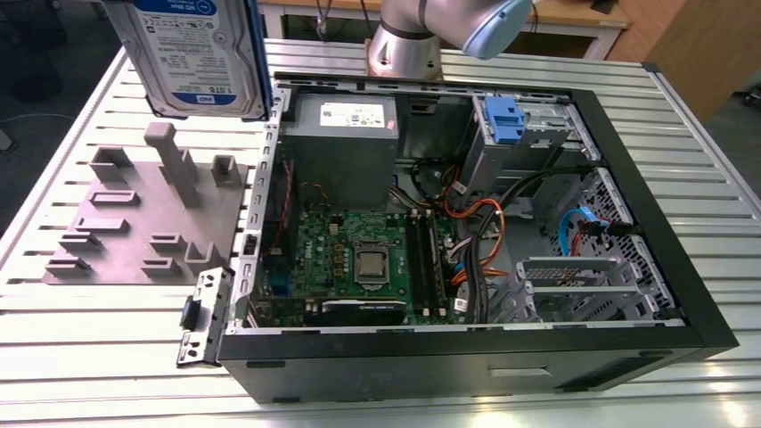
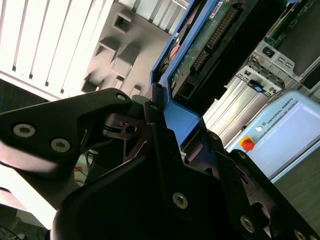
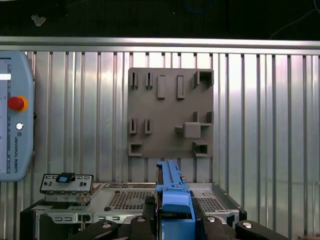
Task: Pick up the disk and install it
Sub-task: 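Pick up the disk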
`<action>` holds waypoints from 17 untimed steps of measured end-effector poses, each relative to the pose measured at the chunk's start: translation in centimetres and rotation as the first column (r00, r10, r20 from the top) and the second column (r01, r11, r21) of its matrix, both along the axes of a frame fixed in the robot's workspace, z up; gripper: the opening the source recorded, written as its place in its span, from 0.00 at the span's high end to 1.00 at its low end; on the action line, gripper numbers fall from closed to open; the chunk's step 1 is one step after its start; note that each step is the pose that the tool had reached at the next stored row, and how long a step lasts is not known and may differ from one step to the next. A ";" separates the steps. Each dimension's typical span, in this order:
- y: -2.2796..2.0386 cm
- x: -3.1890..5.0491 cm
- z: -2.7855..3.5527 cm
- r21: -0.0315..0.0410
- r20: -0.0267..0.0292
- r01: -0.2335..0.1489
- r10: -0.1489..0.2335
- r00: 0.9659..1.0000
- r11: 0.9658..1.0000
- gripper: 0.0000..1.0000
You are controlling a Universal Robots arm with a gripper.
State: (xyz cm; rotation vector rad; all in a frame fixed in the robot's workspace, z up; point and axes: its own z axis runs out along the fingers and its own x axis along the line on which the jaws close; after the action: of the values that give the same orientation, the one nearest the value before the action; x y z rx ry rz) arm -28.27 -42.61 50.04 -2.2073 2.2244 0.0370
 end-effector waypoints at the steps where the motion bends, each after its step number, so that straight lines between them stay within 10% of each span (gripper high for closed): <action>1: 0.00 0.03 0.00 0.000 0.000 0.000 0.000 1.000 1.000 0.64; 17: 0.00 0.51 -0.01 0.000 0.000 0.000 0.000 1.000 1.000 0.64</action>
State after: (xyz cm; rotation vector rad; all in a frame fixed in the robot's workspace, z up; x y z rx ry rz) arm -27.77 -42.62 50.04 -2.2072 2.2244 0.0370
